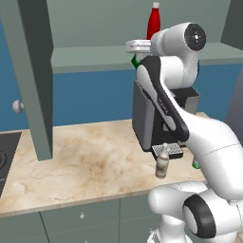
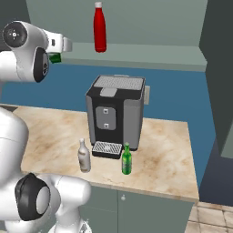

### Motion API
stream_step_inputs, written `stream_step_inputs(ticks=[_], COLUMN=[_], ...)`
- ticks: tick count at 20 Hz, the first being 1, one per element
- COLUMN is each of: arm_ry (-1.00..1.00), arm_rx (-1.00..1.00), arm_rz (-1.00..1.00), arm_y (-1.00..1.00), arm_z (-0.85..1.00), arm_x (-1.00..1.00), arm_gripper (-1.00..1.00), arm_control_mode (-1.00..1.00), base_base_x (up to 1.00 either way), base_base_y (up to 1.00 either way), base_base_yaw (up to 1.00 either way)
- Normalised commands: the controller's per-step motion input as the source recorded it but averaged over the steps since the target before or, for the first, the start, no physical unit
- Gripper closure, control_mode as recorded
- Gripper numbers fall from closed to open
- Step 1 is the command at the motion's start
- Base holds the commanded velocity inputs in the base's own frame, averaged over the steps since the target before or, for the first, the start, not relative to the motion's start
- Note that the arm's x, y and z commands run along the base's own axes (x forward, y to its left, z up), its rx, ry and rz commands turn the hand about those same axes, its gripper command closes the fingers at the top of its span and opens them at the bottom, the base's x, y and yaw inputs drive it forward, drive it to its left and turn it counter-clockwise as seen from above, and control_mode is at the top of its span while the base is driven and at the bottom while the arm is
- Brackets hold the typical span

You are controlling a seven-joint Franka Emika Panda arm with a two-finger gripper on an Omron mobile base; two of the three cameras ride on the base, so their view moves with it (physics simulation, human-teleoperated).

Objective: Sort all alcoholic drinks to one cabinet, and non-alcoholic drinks to the other.

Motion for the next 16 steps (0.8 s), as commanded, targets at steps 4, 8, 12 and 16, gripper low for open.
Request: stream_step_inputs(ticks=[4, 8, 12, 16], arm_ry=[0.01, 0.02, 0.04, 0.03], arm_rx=[0.0, 0.0, 0.0, 0.0], arm_rz=[0.01, 0.0, 0.0, 0.0], arm_y=[0.09, 0.07, 0.09, 0.06], arm_z=[0.0, 0.0, 0.0, 0.0], arm_x=[0.35, 0.4, 0.47, 0.41], arm_gripper=[1.0, 1.0, 1.0, 1.0], arm_control_mode=[-1.0, -1.0, -1.0, -1.0], base_base_x=[0.0, 0.0, 0.0, 0.0], base_base_y=[0.0, 0.0, 0.0, 0.0], base_base_yaw=[0.0, 0.0, 0.0, 0.0])
